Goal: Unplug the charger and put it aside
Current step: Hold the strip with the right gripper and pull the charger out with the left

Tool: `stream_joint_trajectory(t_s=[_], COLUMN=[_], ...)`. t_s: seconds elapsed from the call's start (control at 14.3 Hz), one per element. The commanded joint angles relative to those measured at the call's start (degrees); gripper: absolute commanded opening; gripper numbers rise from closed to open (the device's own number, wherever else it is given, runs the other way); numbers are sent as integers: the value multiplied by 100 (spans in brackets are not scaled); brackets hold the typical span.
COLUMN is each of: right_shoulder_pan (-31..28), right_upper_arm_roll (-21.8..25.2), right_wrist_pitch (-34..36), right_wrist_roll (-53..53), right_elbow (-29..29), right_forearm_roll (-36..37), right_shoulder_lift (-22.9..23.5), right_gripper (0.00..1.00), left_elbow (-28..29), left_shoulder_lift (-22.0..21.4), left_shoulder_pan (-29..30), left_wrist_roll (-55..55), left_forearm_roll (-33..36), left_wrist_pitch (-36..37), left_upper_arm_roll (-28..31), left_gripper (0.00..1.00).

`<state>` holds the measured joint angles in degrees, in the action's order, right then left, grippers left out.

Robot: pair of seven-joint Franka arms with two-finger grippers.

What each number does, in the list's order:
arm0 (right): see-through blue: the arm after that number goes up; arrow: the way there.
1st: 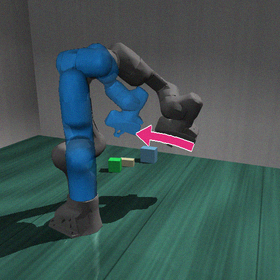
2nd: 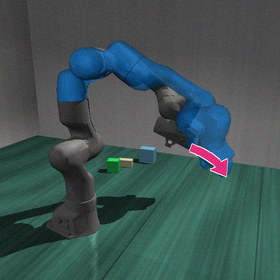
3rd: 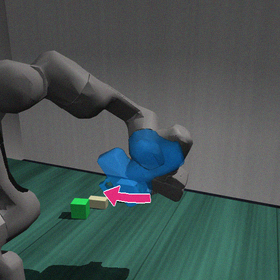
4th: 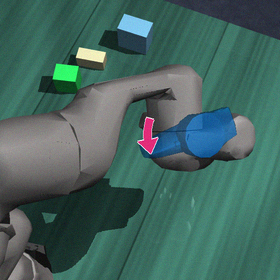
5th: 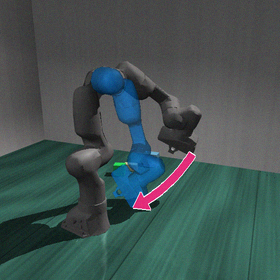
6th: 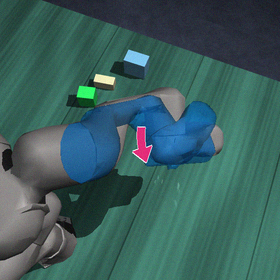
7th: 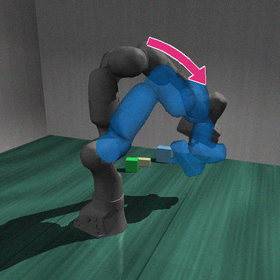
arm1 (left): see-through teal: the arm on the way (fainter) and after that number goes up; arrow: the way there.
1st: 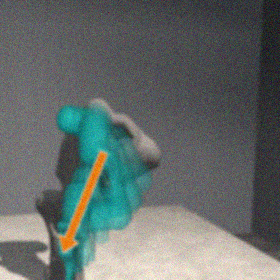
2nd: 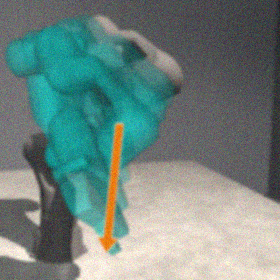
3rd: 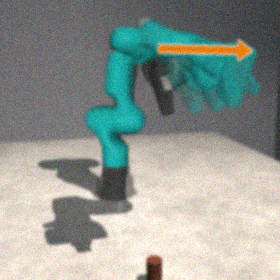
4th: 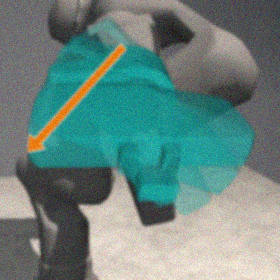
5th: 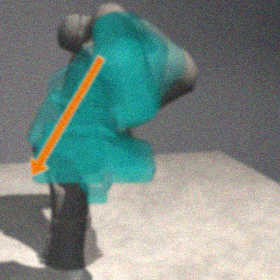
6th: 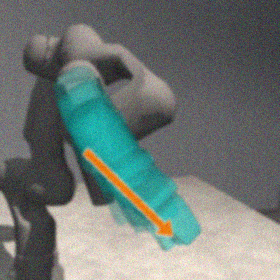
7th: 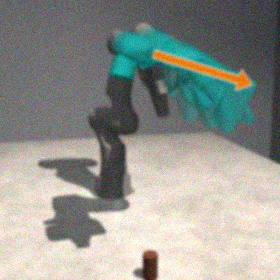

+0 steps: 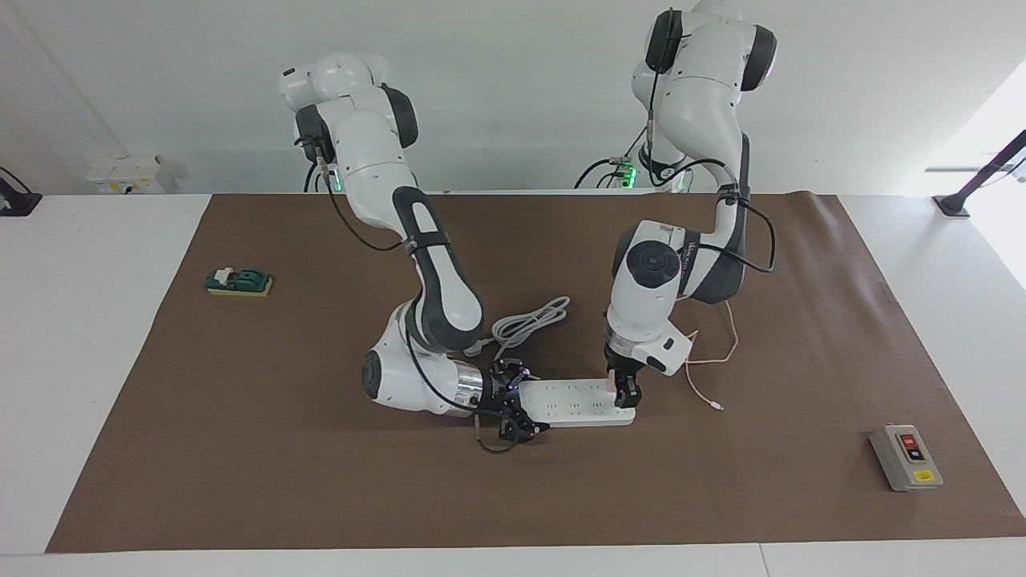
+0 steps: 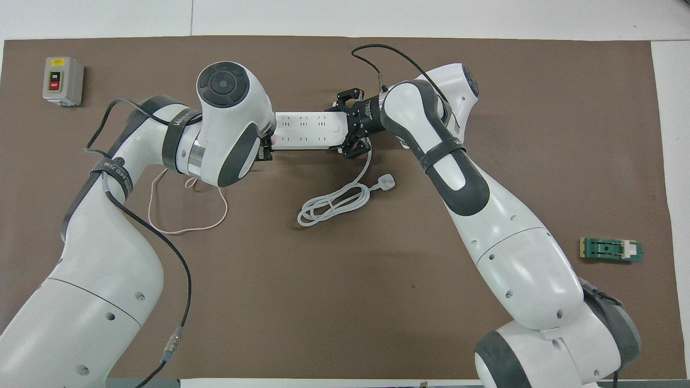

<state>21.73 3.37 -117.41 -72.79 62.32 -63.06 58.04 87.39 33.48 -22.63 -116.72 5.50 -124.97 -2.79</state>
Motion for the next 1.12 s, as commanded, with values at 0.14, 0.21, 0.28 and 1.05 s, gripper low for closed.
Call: stream_joint_trajectory(t_s=[0.14, 0.21, 0.28, 1.05], right_shoulder_pan=[95, 95, 95, 95], right_upper_arm_roll=[50, 50, 50, 50], right_wrist_pitch=[-731, -731, -739, -766], right_wrist_roll=[36, 36, 36, 36], right_elbow=[-212, -212, -212, -212], right_forearm_roll=[-40, -49, -49, -40], right_shoulder_lift=[296, 287, 287, 296], right_gripper=[54, 54, 55, 56], left_elbow=[-178, -178, -178, -396], left_shoulder_lift=[63, 63, 63, -16], left_shoulder_pan=[30, 39, 39, 48], left_wrist_roll=[211, 202, 202, 693], left_forearm_roll=[82, 82, 82, 82], left_wrist_pitch=[210, 218, 218, 805], left_upper_arm_roll=[42, 42, 42, 50], left_gripper=[0, 0, 0, 0])
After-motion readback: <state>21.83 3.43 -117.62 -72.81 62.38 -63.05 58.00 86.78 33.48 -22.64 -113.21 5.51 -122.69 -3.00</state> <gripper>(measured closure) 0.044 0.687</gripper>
